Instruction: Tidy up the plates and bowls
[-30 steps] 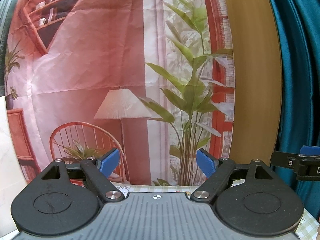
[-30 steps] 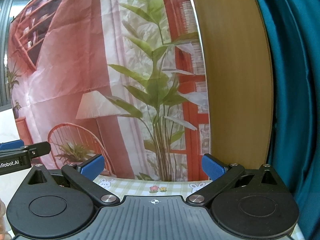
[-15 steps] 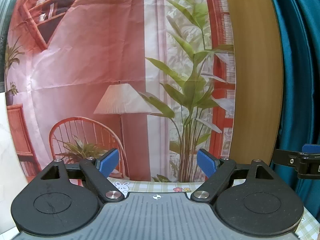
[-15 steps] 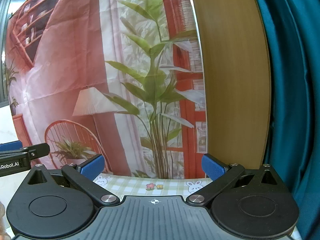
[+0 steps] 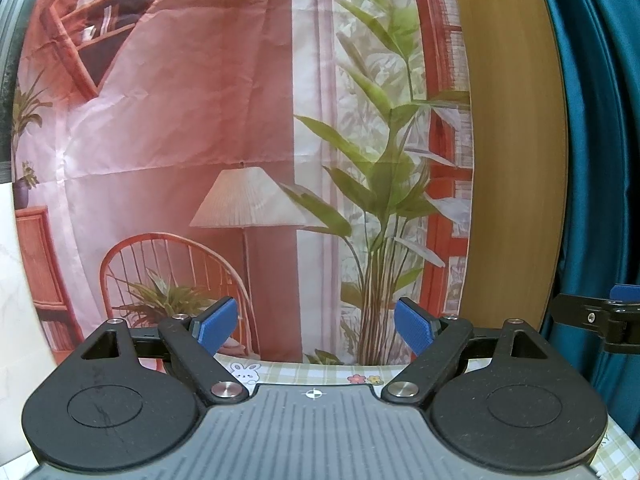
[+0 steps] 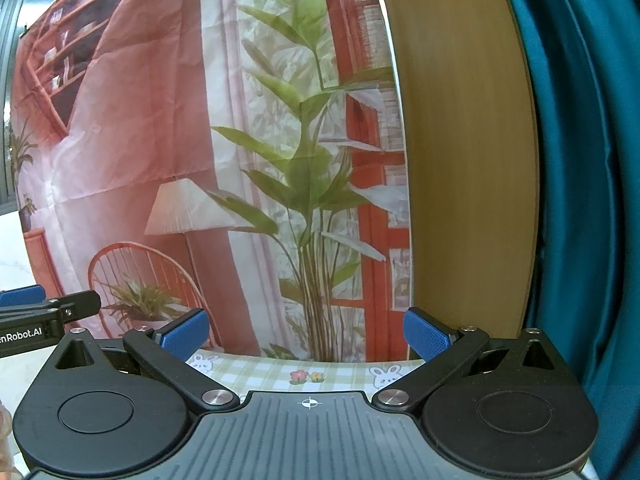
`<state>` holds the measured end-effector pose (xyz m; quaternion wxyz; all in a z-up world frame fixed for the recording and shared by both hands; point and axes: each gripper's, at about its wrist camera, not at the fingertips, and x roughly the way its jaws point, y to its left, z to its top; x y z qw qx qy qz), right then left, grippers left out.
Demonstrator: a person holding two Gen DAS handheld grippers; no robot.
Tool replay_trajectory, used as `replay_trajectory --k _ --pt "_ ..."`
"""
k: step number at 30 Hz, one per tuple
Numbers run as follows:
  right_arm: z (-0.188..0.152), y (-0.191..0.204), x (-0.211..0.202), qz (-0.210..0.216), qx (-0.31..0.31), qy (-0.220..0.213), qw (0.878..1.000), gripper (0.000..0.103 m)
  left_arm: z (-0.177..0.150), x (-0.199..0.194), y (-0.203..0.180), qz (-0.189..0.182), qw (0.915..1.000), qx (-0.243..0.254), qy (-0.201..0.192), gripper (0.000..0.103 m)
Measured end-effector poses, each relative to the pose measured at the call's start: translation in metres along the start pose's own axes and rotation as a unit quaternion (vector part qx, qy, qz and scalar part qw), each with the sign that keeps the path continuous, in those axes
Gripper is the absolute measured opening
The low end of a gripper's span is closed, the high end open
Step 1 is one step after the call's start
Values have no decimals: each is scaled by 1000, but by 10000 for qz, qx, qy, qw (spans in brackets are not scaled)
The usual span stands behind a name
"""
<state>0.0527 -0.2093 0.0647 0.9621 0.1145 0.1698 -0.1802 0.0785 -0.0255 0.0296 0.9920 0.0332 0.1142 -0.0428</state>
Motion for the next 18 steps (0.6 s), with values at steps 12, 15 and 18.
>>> replay_trajectory --k 12,15,18 --pt "1 -3 0 -7 -8 44 10000 103 -1 0 -2 43 10000 28 0 87" --pt "1 -3 0 -9 -10 45 10000 103 -2 2 0 42 10000 38 14 87" --pt "1 -4 2 -11 -7 59 10000 103 -2 3 0 36 10000 37 18 87"
